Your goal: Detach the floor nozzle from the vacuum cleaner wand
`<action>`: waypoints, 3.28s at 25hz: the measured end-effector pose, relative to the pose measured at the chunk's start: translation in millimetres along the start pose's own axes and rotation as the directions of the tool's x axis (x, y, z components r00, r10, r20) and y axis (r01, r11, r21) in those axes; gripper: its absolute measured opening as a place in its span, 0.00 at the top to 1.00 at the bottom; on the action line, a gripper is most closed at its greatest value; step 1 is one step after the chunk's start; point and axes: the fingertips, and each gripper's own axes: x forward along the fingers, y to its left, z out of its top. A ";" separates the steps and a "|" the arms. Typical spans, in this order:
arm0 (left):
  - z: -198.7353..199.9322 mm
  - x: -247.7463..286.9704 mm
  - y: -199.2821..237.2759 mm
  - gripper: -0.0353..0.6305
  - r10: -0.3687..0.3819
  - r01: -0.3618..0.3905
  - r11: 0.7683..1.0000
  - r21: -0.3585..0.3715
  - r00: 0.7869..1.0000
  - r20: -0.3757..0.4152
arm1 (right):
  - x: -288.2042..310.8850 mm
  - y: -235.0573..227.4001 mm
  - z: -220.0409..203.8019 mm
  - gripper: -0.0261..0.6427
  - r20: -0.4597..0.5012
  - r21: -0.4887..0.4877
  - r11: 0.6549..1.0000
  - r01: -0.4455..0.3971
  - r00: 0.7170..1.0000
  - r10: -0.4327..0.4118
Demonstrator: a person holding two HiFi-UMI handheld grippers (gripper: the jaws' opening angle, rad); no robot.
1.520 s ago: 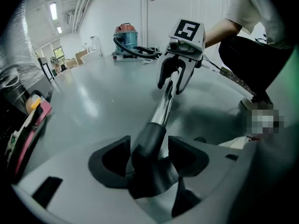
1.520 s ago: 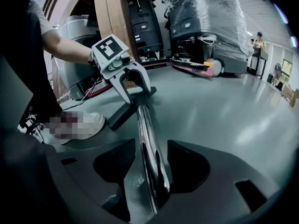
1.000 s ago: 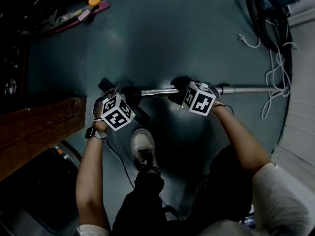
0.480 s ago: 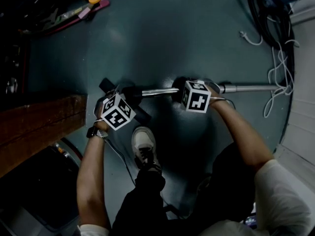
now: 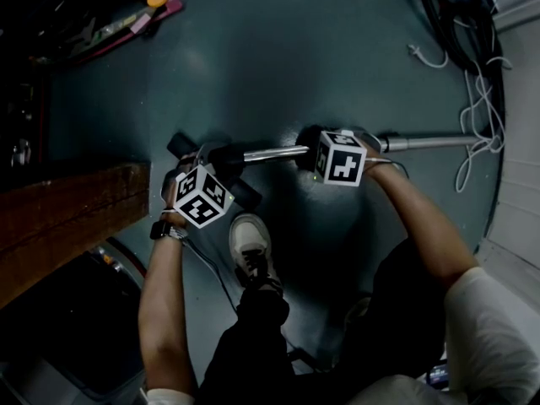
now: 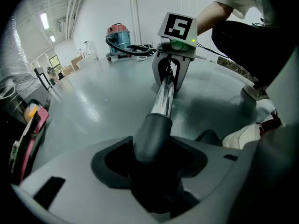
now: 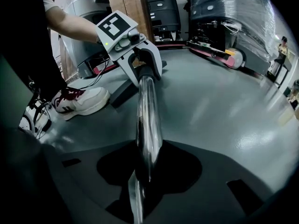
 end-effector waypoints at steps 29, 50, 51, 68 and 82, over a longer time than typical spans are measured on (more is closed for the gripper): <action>3.7 -15.0 -11.5 0.65 -0.240 0.239 0.970 -0.044 0.971 -0.013 | -10.6 5.8 5.0 0.75 0.013 -0.020 1.000 -0.004 1.000 0.005; 10.7 -25.9 -6.1 0.65 -0.053 0.052 0.997 0.053 0.998 0.015 | -17.2 7.1 6.1 0.75 0.019 -0.019 1.000 -0.008 1.000 0.008; 10.9 -26.2 -6.2 0.65 -0.063 0.062 0.997 0.048 0.998 0.020 | -17.4 7.0 6.3 0.75 0.019 -0.019 1.000 -0.008 1.000 0.008; 11.9 -29.6 -2.9 0.65 0.053 -0.048 0.987 0.152 0.998 -0.032 | -15.2 8.3 5.1 0.75 0.012 -0.004 0.998 -0.059 0.998 0.059; 10.3 -33.7 -12.7 0.65 -0.130 0.130 0.991 0.011 0.991 -0.017 | -23.5 15.1 10.5 0.76 0.005 -0.038 0.996 -0.077 0.997 0.077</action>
